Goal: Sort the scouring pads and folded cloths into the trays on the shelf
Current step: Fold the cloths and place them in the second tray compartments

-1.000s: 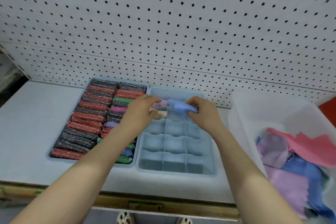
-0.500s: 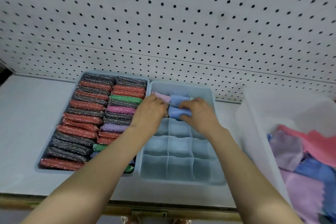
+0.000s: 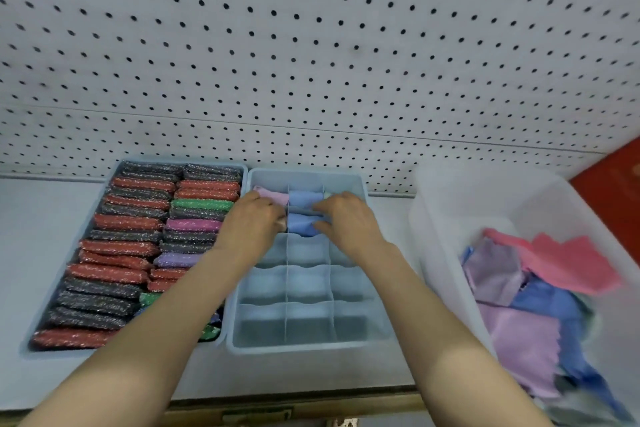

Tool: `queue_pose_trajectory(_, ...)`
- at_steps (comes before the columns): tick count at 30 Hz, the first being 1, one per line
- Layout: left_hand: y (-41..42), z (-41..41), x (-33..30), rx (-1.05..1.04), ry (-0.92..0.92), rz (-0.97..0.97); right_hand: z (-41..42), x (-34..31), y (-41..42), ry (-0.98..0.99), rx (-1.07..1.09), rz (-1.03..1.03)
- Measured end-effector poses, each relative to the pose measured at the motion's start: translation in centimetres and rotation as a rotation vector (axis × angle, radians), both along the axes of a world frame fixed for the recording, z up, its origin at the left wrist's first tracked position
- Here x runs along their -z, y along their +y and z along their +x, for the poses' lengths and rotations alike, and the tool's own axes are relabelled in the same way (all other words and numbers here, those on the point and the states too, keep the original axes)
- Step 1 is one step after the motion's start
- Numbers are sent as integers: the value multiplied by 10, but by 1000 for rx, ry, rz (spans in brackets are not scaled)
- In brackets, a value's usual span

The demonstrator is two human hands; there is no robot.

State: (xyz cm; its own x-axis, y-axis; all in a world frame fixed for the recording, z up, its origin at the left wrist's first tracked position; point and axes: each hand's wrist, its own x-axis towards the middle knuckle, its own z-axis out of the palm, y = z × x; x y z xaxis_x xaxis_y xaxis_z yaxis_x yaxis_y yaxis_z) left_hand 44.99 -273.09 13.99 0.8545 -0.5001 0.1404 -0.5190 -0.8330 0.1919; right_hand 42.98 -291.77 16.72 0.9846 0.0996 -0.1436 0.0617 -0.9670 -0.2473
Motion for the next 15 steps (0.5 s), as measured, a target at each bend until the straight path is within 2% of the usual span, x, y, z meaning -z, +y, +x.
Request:
queue_pose_trajectory(4,-19,-3,-25,-98,131,-78,-34,-54,-55,-180,121,230)
queue_pose_trajectory(6,-41,-9,-38,-98,134,-165,-58,-73,-100,-297,261,337)
queue_pose_trajectory(8,-73,-19,-50,-71,149,-273,-84,-81,-150,-335,437,342)
queue_pose_trajectory(10,-106,-29,-58,-19,178,-357,-106,-73,-195,-246,578,193)
queue_pose_trajectory(12,-136,-40,-63,35,214,-433,-122,-55,-228,-71,675,57)
queue_pose_trajectory(13,-148,-45,-64,55,230,-467,-127,-46,-239,-2,705,41)
queue_pose_trajectory(15,-170,-54,-66,94,244,-504,-132,-35,-251,16,715,73)
